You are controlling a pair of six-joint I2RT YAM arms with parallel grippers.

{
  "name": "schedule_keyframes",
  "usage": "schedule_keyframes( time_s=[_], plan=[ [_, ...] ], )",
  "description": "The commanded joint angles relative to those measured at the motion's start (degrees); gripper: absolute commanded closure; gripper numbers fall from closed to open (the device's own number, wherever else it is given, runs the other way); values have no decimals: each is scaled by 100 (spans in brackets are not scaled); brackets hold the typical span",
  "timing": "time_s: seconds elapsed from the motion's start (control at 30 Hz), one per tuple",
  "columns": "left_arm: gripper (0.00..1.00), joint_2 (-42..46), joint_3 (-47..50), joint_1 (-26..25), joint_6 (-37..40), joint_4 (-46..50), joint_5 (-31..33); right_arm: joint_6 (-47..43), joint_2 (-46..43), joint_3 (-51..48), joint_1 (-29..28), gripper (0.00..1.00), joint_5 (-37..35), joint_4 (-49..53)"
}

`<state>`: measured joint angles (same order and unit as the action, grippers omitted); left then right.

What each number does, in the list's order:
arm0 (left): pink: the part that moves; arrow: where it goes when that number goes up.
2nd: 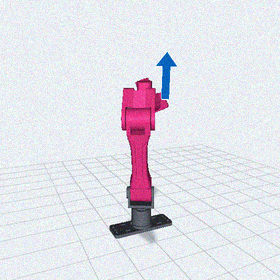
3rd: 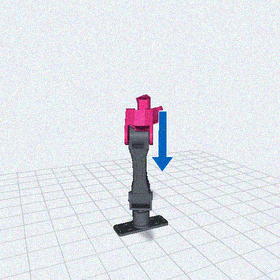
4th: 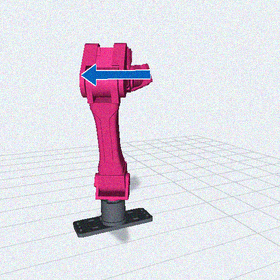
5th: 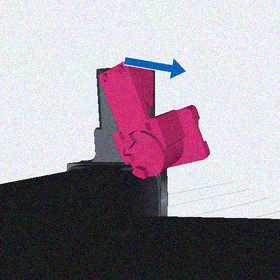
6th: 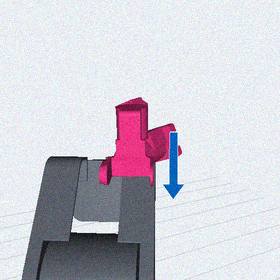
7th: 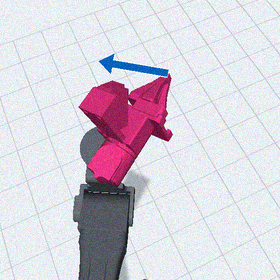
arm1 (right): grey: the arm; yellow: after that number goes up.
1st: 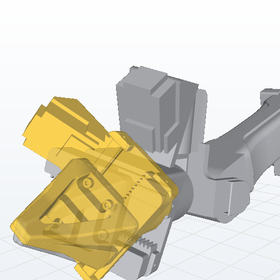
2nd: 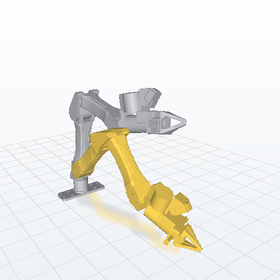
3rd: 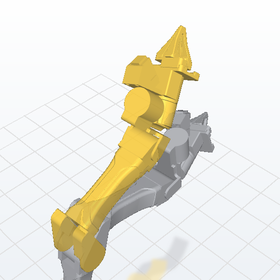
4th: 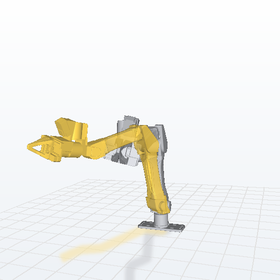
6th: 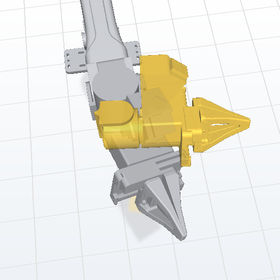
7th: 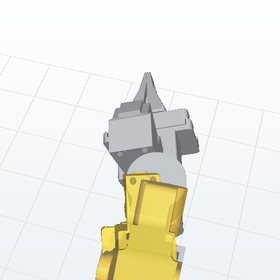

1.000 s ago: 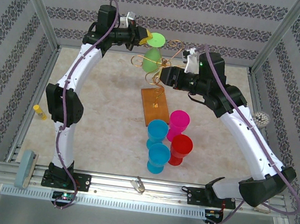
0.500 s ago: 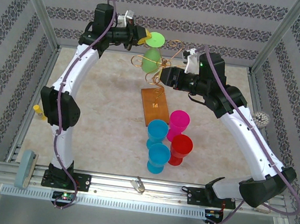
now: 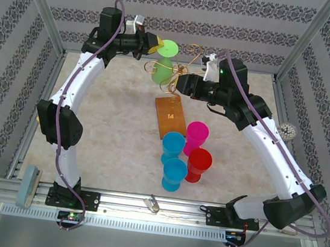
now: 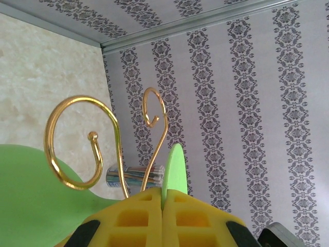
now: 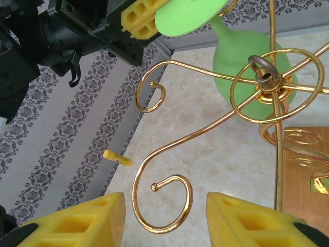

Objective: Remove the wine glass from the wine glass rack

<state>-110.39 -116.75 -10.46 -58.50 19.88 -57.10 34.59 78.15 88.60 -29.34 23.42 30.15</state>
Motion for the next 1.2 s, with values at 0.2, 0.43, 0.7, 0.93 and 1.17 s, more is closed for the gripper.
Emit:
schedule_keyframes(
  time_s=[0.2, 0.43, 0.7, 0.93, 1.17],
  plan=[
    [100, 743, 984, 232, -120, -807, 8, 137, -229, -110, 69, 54, -4, -71],
    [100, 1016, 1297, 427, -84, -841, 2, 184, -285, -150, 65, 54, -4, -71],
    [100, 1303, 1736, 904, -66, -1001, -72, 250, -231, -115, 53, 54, 31, -91],
    [100, 1527, 2055, 1335, 253, -854, -231, 274, -192, -71, 45, 55, 93, -124],
    [100, 2074, 2532, 1343, 1717, 525, 288, 192, -193, -18, 12, 55, 224, -141]
  ],
)
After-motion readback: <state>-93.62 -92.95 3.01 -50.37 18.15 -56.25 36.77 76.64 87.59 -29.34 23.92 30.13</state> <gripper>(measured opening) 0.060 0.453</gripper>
